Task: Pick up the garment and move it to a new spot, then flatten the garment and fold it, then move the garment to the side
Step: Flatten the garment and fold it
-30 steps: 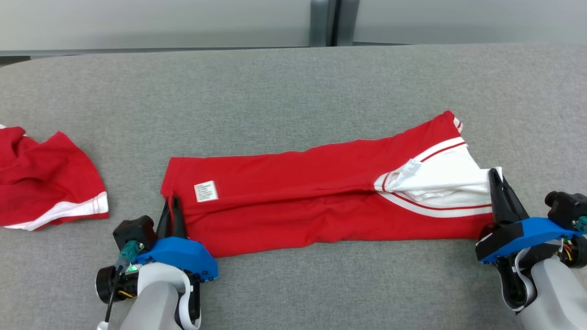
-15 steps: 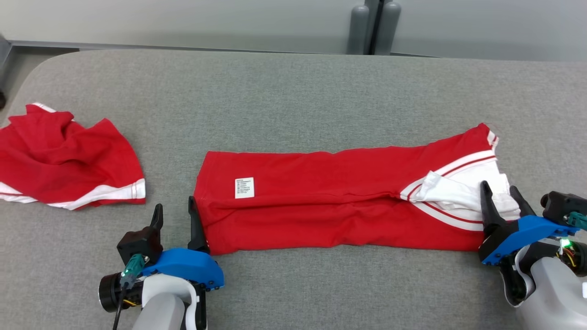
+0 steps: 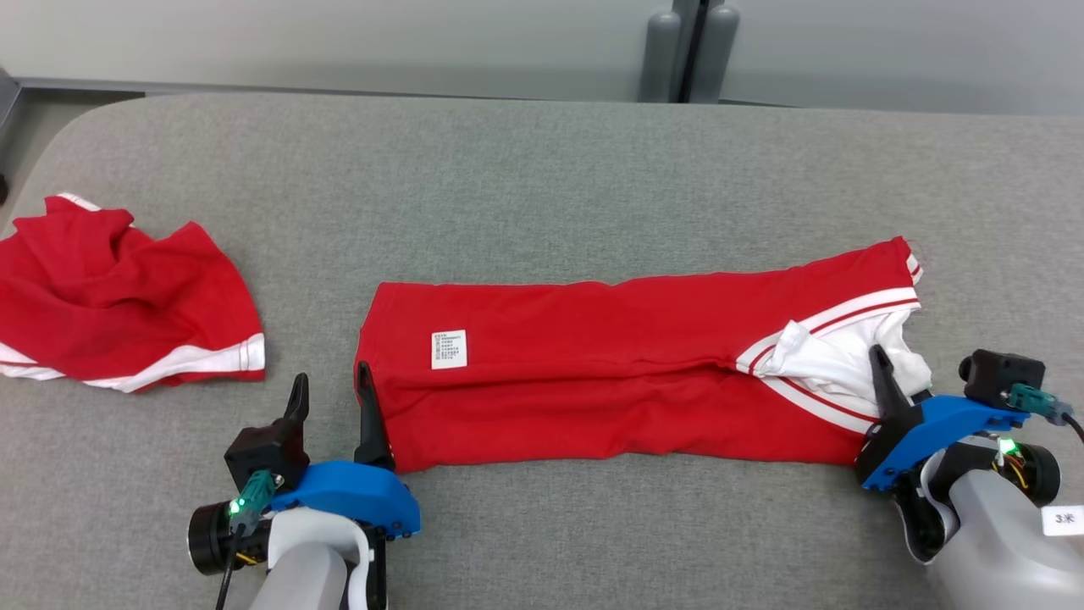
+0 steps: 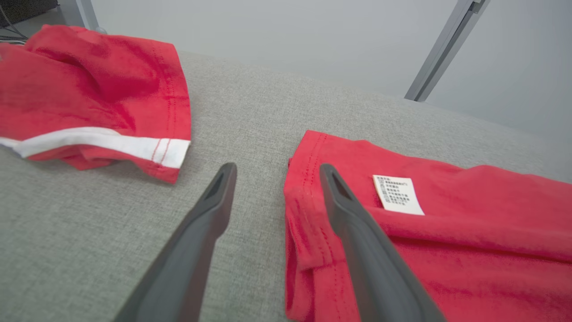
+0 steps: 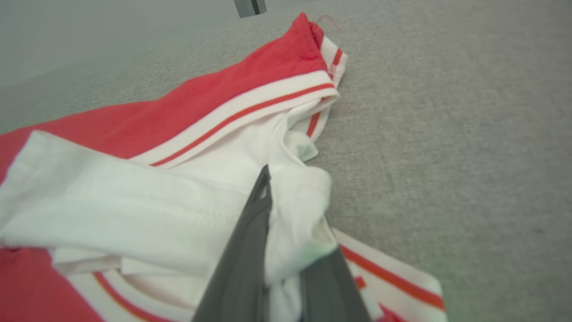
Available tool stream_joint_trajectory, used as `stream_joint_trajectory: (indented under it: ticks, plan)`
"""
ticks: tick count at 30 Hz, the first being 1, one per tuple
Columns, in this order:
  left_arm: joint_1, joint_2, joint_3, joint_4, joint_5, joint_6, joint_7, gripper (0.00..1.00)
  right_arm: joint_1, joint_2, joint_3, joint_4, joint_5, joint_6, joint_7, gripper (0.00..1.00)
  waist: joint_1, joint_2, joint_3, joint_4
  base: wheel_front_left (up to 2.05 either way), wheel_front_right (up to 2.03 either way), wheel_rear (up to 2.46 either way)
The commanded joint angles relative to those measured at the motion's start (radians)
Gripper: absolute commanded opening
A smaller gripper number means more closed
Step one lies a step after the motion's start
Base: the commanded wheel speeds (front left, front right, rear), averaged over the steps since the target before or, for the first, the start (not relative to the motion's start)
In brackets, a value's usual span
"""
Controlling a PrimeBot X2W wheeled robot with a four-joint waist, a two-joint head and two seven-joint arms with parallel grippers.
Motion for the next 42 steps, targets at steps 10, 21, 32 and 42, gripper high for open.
stream_joint_trajectory:
  ticks: [10, 21, 32, 42]
  plan:
    - [0.057, 0.001, 0.006, 0.013, 0.045, -0.016, -0.003, 1.0, 0.131, -0.02, -0.134, -0.205, -0.005, 0.0, -0.004, 0.0, -0.0001, 0.0, -0.099, -0.089, 0.0, 0.0, 0.0]
    - [0.098, 0.001, -0.027, 0.025, 0.037, -0.027, -0.003, 1.0, 0.232, 0.061, -0.081, -0.401, -0.014, 0.0, -0.004, 0.0, -0.0001, 0.0, -0.148, -0.096, 0.0, 0.0, 0.0]
    - [0.077, 0.0, -0.105, 0.043, 0.023, -0.029, -0.003, 1.0, 0.186, 0.111, 0.171, -0.404, 0.042, 0.0, -0.004, 0.0, -0.0001, 0.0, -0.143, 0.06, 0.0, 0.0, 0.0]
    - [0.063, 0.0, -0.213, 0.056, 0.031, -0.025, -0.003, 1.0, 0.084, 0.138, 0.249, -0.291, 0.024, 0.0, -0.004, 0.0, -0.0001, 0.0, -0.112, 0.22, 0.0, 0.0, 0.0]
